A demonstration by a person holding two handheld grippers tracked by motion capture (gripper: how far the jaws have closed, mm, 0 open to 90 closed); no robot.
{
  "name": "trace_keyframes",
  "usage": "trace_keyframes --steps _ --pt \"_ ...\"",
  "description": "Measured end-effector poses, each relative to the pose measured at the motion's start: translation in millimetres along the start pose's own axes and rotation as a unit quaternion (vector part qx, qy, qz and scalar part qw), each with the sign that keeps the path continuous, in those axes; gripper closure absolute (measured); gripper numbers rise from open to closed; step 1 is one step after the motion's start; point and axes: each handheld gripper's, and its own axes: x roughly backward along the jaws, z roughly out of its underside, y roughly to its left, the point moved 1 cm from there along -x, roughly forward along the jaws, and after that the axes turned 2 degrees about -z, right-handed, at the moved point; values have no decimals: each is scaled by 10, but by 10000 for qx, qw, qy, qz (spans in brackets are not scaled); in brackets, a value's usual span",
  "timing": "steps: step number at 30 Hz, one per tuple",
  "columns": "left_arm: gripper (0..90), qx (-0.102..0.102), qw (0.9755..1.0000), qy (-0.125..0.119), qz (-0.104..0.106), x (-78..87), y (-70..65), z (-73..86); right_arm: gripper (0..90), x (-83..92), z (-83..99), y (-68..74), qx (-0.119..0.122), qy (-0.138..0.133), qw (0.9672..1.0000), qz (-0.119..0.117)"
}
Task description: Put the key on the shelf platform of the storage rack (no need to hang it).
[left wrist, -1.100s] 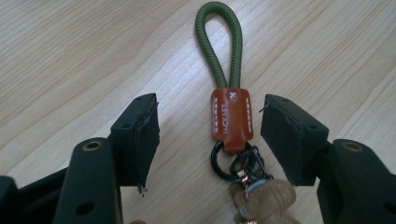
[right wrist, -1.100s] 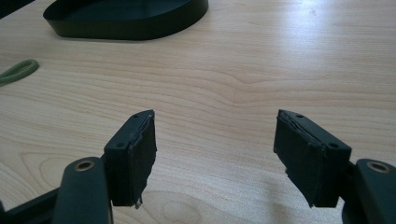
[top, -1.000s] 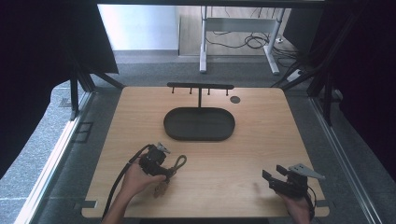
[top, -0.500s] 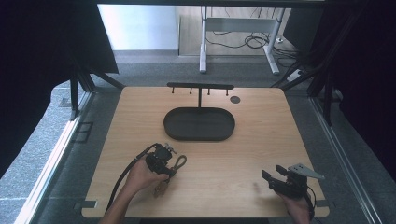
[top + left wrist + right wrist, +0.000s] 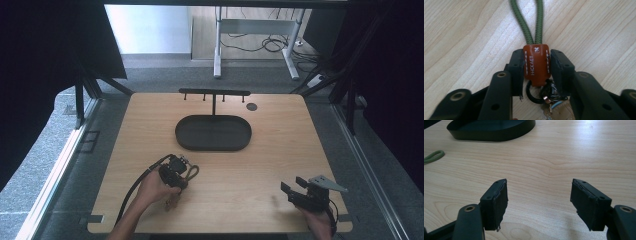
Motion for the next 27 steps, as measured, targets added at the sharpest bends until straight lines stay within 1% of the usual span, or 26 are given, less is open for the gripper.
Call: trace_keyframes --steps 6,9,12,16,21,22,23,27 --pt "666 -9 10000 -48 -13 8 17 14 309 8 -3 -6 -24 9 10000 38" --pt "667 13 9999 -116 81 39 32 22 310 5 0 -15 -65 25 10000 38" --pt "667 25 9998 -180 99 93 39 28 313 3 -2 -10 -88 31 9999 51" --pt "667 -6 9994 -300 172 178 39 31 314 2 -4 -3 -81 40 9999 49" --pt "667 -89 9988 -466 128 322 5 22 314 -5 -1 -2 -67 63 10000 35" --pt "667 -89 9988 -466 128 322 5 22 314 -7 0 -1 -67 59 10000 31" --pt "667 -112 9984 -544 137 378 -13 13 314 -7 0 0 -64 58 10000 29" --pt "667 -132 9969 -733 256 494 -14 0 314 3 -2 -3 -79 54 9999 34"
